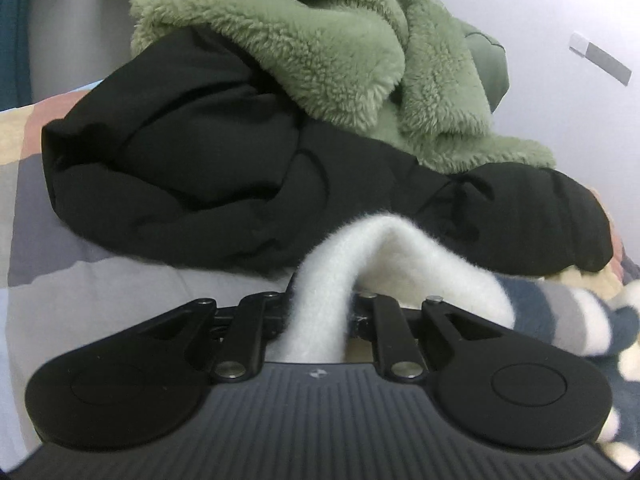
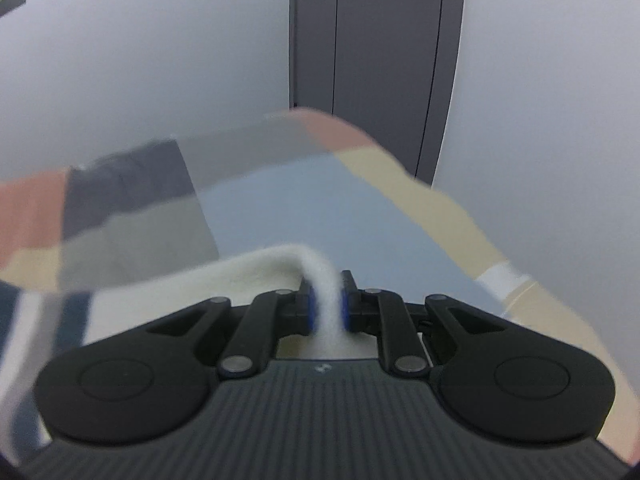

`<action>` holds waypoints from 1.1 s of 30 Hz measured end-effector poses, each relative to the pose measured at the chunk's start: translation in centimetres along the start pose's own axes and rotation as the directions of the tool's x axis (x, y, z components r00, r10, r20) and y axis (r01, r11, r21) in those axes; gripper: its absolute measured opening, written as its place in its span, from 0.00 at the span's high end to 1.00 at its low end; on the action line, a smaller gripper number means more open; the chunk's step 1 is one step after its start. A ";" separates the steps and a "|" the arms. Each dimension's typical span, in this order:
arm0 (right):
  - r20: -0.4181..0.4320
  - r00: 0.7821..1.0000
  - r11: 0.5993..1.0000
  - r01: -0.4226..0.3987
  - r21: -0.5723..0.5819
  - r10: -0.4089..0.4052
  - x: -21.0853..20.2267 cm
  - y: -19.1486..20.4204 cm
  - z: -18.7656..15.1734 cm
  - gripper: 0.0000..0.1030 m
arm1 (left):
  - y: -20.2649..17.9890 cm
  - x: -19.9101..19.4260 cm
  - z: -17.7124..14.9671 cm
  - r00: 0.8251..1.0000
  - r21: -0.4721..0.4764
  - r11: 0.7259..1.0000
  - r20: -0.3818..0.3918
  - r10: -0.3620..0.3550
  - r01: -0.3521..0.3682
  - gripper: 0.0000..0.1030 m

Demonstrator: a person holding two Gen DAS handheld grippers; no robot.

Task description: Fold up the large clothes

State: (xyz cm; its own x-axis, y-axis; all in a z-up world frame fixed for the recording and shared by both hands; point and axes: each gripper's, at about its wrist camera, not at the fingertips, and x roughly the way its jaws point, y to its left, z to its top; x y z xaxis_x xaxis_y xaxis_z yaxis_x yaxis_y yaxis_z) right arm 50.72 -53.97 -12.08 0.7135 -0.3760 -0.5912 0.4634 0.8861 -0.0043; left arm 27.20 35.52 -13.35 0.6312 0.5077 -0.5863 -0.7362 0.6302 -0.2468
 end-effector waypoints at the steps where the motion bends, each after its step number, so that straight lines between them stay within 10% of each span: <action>1: 0.006 1.000 1.000 -0.009 0.006 0.009 0.6 0.0 -0.5 0.86 | -0.1 -0.1 -0.2 1.000 -0.002 1.000 0.003 0.003 -0.003 0.83; 9: 0.045 0.998 0.996 -0.035 0.082 0.031 -0.5 -0.4 -1.3 0.76 | -0.9 -2.0 -0.6 1.000 0.057 0.998 0.010 0.021 -0.021 0.77; 14: 0.070 0.996 0.997 -0.059 0.040 0.057 -4.7 0.6 -1.0 0.39 | -1.3 -5.1 -0.4 0.999 0.127 0.992 -0.038 -0.007 0.012 0.56; 17: 0.098 0.988 0.993 -0.119 0.010 0.118 -8.8 1.8 -1.3 0.38 | -1.3 -7.7 -0.2 0.998 0.175 0.983 -0.043 -0.054 0.060 0.36; 23: 0.113 0.956 0.963 -0.270 -0.023 0.271 -18.1 4.5 -3.1 0.38 | -0.4 -13.5 0.1 0.986 0.235 0.958 -0.064 -0.153 0.164 0.34; 33: -0.043 0.888 0.889 -0.458 0.001 0.457 -29.6 9.5 -11.0 0.38 | -0.5 -22.5 -1.1 0.911 0.129 0.904 -0.135 -0.391 0.407 0.34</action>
State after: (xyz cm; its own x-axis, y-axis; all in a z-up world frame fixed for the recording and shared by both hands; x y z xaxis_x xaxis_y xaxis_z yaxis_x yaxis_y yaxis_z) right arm 28.20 -31.47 -3.44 0.8232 0.0831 -0.5617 0.0857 0.9597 0.2675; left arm 13.07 23.12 -0.92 0.8295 0.1367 -0.5415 -0.3770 0.8524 -0.3624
